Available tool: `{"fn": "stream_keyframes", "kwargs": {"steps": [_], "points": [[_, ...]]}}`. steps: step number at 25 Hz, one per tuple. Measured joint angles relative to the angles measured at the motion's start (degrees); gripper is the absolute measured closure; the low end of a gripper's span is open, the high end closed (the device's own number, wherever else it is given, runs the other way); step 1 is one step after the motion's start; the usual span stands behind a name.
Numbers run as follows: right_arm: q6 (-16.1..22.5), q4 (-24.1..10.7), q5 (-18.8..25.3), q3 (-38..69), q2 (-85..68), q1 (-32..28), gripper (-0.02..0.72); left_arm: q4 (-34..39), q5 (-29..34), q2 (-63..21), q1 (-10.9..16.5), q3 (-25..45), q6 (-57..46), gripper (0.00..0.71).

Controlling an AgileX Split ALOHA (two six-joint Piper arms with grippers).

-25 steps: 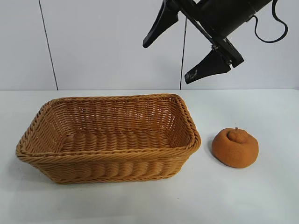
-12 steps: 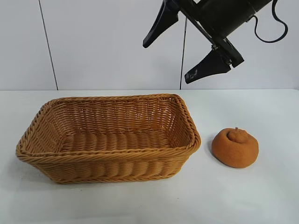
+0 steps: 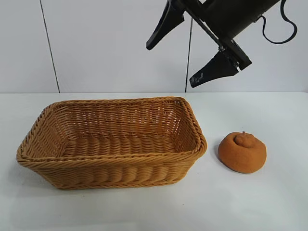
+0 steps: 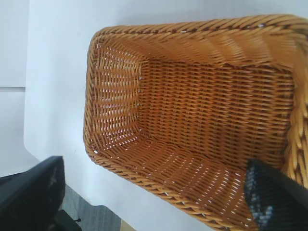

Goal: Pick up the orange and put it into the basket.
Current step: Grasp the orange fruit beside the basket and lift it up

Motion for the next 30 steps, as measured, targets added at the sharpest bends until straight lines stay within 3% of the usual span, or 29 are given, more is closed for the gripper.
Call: {"fn": "stream_keyframes", "kwargs": {"steps": [3, 6, 9, 12, 13, 17, 22, 30], "points": [[2.14, -5.2, 1.82, -2.91, 0.0, 0.0, 0.01, 0.0, 0.0, 0.0, 0.0, 0.05, 0.0, 0.066], [7.35, -15.31, 4.1, -6.49, 0.0, 0.0, 0.01, 0.0, 0.0, 0.0, 0.0, 0.05, 0.0, 0.066], [13.73, -28.51, 7.7, -8.99, 0.0, 0.0, 0.01, 0.0, 0.0, 0.0, 0.0, 0.05, 0.0, 0.066], [17.14, -38.09, 10.35, -9.27, 0.0, 0.0, 0.01, 0.0, 0.0, 0.0, 0.0, 0.05, 0.0, 0.066], [17.75, -39.67, 10.76, -9.27, 0.0, -0.2, 0.01, 0.0, 0.0, 0.0, 0.0, 0.05, 0.0, 0.066], [18.21, -39.78, 10.56, -9.49, 0.87, -2.58, 0.01, 0.0, 0.0, 0.0, 0.0, 0.05, 0.0, 0.066], [17.51, -37.14, 10.32, -9.56, 5.13, -6.28, 0.01, 0.0, 0.0, 0.0, 0.0, 0.05, 0.0, 0.066], [16.73, -35.52, 8.49, -9.6, 15.42, -6.58, 0.01, 0.0, 0.0, 0.0, 0.0, 0.05, 0.0, 0.066]]}}
